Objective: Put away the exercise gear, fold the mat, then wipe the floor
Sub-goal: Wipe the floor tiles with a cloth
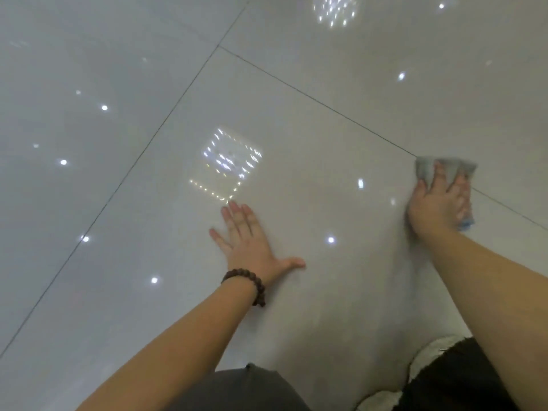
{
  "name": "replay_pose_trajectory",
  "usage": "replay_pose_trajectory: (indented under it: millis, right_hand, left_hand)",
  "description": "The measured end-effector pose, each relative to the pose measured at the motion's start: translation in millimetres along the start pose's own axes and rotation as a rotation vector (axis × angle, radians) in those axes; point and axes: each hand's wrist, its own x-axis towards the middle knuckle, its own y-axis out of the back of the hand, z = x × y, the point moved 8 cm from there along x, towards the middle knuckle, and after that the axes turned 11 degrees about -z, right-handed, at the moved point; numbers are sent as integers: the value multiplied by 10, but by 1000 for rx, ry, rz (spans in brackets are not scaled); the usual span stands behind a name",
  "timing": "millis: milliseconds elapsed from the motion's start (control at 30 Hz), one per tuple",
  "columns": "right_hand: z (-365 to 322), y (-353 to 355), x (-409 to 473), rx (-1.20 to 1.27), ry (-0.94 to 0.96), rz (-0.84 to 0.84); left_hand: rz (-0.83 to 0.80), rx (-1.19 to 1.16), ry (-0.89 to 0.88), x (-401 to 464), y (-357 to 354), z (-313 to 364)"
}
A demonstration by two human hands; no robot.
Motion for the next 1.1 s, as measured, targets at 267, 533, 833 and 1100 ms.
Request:
replay_pose_trajectory:
  millis: [267, 533, 833, 1100]
  right_hand:
    - [-732, -866, -1507, -291, 863, -84]
    - [1794, 142, -441, -114, 91, -66]
    - [301, -645, -1371, -104, 423, 38]
    - [2447, -213, -1507, -140, 148, 143]
  left_hand:
    - [-62, 117, 120, -19, -89, 163]
    - [-47, 181, 173, -12, -136, 155]
    - [145, 85, 90, -249, -188, 281]
    - [-114, 197, 44, -754, -1275, 860]
